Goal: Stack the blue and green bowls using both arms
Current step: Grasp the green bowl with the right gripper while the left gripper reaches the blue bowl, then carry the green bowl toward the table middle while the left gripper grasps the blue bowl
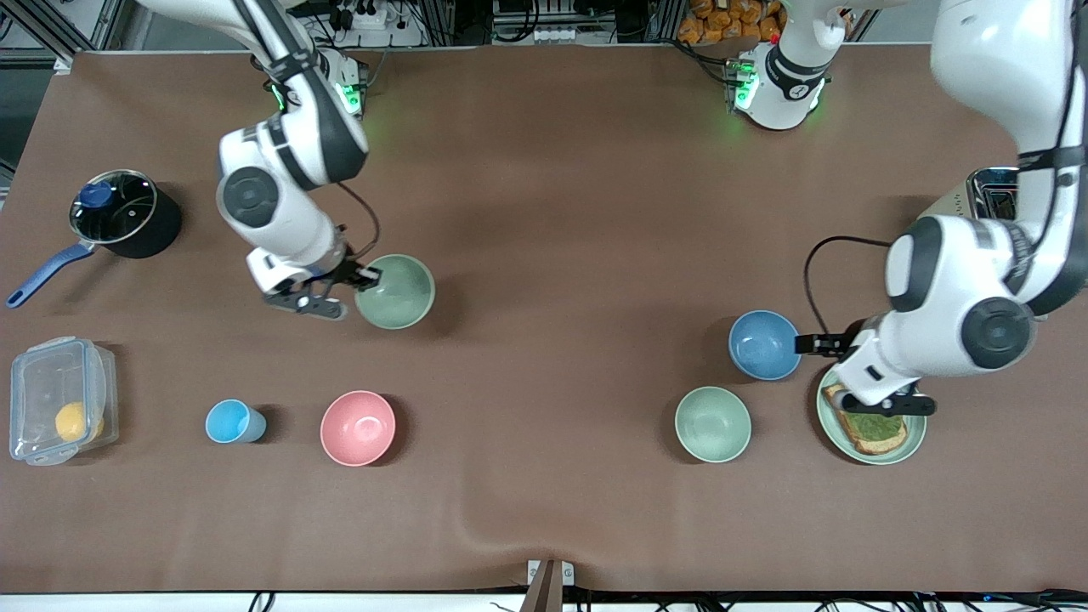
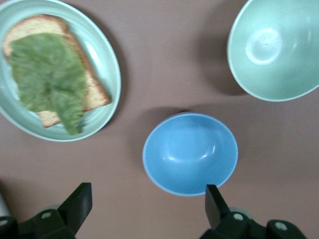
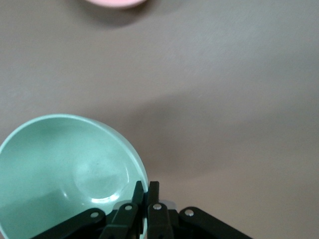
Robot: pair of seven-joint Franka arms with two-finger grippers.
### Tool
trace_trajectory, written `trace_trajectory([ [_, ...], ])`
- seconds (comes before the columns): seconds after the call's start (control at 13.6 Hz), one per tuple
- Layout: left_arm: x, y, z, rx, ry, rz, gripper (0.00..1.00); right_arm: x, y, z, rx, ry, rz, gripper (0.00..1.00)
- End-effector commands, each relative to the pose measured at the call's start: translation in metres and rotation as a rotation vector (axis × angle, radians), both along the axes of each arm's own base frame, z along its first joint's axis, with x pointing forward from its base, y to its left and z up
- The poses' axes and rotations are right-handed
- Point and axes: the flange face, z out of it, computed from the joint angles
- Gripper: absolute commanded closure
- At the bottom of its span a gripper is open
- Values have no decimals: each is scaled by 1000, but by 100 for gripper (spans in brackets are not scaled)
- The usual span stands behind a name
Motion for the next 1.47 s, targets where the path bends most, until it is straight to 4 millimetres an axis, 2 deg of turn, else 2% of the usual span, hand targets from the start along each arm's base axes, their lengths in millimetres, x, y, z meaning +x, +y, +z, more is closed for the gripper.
trace_trajectory([
  [0.0, -5, -4, -34, -11, 4, 21, 0, -25, 33, -1, -6, -12, -59, 100],
  [0.07, -5, -1, -37, -11, 2, 26, 0, -31, 38, -7, -6, -17, -80, 100],
  [0.22, -7, 3, -54, -3, 28, 27, 0, -50, 71, -17, 10, -45, -97, 100],
  [0.29, -9, 3, -67, -1, 50, 27, 0, -56, 81, -22, 9, -47, -120, 100],
  [0.59, -12, 12, -83, 5, 77, 37, 0, -87, 125, -24, 12, -55, -144, 100],
  [0.74, -13, 16, -94, 7, 92, 43, 0, -103, 137, -31, 15, -60, -147, 100],
  [0.81, -13, 18, -97, 6, 97, 47, 0, -116, 143, -41, 25, -71, -150, 100],
  [0.96, -15, 17, -109, 8, 115, 45, 0, -128, 154, -63, 35, -82, -153, 100],
  [1.25, -17, 16, -123, 8, 135, 45, 0, -138, 169, -82, 40, -86, -160, 100],
  [1.4, -16, 13, -126, 5, 125, 41, 0, -144, 178, -84, 54, -98, -171, 100],
])
